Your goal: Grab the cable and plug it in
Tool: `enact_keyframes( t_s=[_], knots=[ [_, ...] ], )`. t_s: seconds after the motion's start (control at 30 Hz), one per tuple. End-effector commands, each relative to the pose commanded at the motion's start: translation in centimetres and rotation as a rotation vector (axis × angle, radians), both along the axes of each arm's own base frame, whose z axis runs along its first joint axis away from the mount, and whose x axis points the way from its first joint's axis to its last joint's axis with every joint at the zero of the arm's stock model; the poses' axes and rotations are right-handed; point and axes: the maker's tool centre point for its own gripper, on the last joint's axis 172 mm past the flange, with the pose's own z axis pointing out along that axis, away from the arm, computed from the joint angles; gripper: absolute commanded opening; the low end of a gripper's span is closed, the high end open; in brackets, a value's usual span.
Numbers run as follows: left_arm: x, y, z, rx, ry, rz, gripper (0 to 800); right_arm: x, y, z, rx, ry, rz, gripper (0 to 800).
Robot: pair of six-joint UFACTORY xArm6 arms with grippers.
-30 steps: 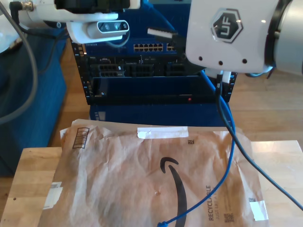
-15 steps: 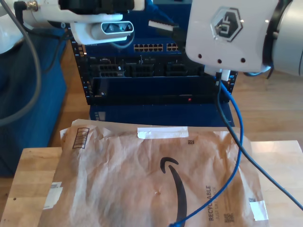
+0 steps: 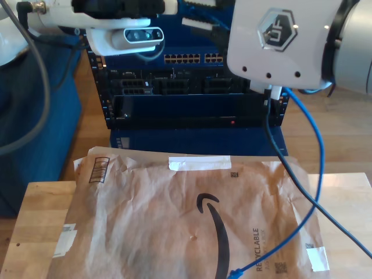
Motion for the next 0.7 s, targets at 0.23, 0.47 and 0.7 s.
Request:
enact_keyframes(
  t_s=[0.23,0.47,0.7],
  knots=[
    [-0.3,0.0,0.0,-0.003,-0.001,-0.011,374,0.1,-0.1,0.1,0.004,-0.001,-0.006,34],
    [-0.5,-0.1,0.0,-0.006,-0.003,-0.017,756,0.2,0.0,-0.1,0.003,0.001,-0.006,23],
    [2.9,-0.2,-1.9,0.06,0.028,0.113,797,1.0,0.0,-1.6,-0.011,0.027,-0.016,2]
  ],
)
